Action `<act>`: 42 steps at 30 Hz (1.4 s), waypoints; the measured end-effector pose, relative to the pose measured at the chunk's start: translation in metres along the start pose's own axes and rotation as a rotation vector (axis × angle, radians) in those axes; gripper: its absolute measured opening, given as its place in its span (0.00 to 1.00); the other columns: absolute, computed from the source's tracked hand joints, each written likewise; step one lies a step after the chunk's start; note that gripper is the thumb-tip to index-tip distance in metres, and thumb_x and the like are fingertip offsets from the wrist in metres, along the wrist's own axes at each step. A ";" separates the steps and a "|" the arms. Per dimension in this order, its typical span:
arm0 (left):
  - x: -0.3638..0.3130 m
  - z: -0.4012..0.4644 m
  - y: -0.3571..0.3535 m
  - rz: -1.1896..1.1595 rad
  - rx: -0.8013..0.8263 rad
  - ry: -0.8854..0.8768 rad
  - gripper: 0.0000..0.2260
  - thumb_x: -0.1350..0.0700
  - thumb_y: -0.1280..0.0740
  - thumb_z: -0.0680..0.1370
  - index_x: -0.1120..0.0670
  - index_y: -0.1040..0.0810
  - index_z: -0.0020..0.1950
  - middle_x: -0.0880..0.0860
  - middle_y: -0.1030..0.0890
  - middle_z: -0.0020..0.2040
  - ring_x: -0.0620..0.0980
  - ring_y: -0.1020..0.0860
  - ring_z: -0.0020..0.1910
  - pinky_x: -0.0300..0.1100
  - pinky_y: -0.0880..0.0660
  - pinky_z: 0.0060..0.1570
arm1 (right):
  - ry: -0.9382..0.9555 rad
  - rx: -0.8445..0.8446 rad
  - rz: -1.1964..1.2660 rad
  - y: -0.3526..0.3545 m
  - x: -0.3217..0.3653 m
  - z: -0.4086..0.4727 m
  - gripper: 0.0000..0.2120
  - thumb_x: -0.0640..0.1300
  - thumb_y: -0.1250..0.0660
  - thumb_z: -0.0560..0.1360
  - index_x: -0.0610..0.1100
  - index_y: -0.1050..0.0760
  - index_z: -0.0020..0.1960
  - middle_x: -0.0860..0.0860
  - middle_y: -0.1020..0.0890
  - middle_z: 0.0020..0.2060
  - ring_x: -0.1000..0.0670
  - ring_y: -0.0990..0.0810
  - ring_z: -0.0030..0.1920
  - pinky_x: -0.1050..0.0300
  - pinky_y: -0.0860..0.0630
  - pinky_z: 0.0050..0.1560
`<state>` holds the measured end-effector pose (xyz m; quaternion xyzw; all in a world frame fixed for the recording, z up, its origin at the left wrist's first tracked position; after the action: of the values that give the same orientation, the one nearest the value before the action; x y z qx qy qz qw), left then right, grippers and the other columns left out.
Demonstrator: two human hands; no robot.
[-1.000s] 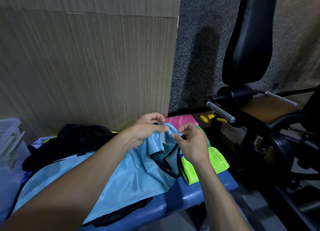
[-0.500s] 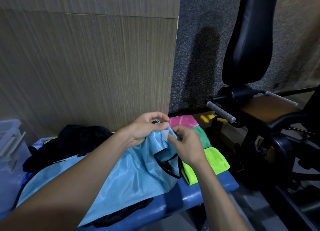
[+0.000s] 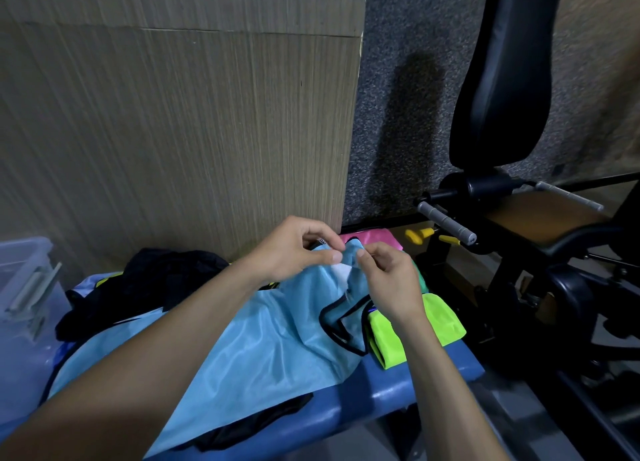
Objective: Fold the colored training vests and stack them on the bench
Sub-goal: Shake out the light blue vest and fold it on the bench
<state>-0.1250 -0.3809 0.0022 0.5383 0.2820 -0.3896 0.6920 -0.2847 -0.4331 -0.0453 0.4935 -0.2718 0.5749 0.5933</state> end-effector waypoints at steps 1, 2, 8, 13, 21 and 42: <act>-0.005 -0.001 -0.004 -0.111 0.053 0.000 0.06 0.62 0.24 0.75 0.56 0.15 0.50 0.48 0.14 0.47 0.41 0.18 0.47 0.35 0.25 0.51 | -0.028 0.021 0.051 -0.002 0.001 -0.001 0.11 0.43 0.33 0.81 0.46 0.20 0.40 0.56 0.19 0.30 0.58 0.26 0.32 0.57 0.29 0.38; -0.009 -0.001 -0.006 -0.216 0.091 0.005 0.07 0.63 0.25 0.75 0.57 0.16 0.52 0.48 0.14 0.47 0.41 0.18 0.47 0.33 0.25 0.51 | -0.064 0.043 0.111 -0.005 0.003 -0.003 0.11 0.41 0.33 0.81 0.44 0.20 0.40 0.57 0.20 0.30 0.59 0.27 0.31 0.60 0.30 0.36; -0.005 0.012 -0.016 -0.308 0.121 0.068 0.08 0.62 0.26 0.75 0.56 0.16 0.54 0.54 0.14 0.45 0.46 0.18 0.47 0.36 0.23 0.51 | -0.273 0.142 0.349 -0.013 0.005 -0.013 0.09 0.36 0.35 0.78 0.41 0.16 0.43 0.53 0.21 0.32 0.56 0.28 0.33 0.64 0.31 0.35; 0.000 0.017 -0.018 -0.224 0.074 0.026 0.06 0.61 0.28 0.78 0.55 0.16 0.55 0.57 0.13 0.50 0.50 0.16 0.51 0.43 0.23 0.55 | -0.374 0.056 0.419 -0.002 -0.005 -0.013 0.07 0.38 0.32 0.79 0.38 0.17 0.45 0.48 0.18 0.37 0.51 0.23 0.40 0.58 0.27 0.42; 0.001 0.023 -0.016 -0.209 -0.025 0.035 0.06 0.62 0.24 0.75 0.60 0.15 0.51 0.56 0.13 0.43 0.44 0.18 0.42 0.36 0.24 0.47 | -0.256 0.133 0.313 -0.005 0.003 -0.012 0.10 0.38 0.34 0.78 0.40 0.18 0.39 0.50 0.20 0.35 0.51 0.26 0.39 0.54 0.30 0.44; 0.007 0.022 -0.025 -0.150 0.094 0.094 0.05 0.58 0.29 0.80 0.60 0.20 0.52 0.56 0.17 0.47 0.48 0.21 0.46 0.39 0.24 0.51 | -0.172 0.201 0.341 -0.004 0.007 -0.010 0.19 0.28 0.33 0.77 0.44 0.20 0.64 0.46 0.12 0.48 0.48 0.15 0.45 0.54 0.18 0.49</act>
<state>-0.1427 -0.4070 -0.0105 0.5651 0.3352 -0.4275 0.6210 -0.2816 -0.4208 -0.0437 0.5443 -0.3423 0.6469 0.4100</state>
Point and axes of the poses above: each hand's wrist, its own z-axis towards the middle knuckle, its own y-axis out of the back of the hand, x = y × z, the point moved 9 cm from there along z, towards the middle knuckle
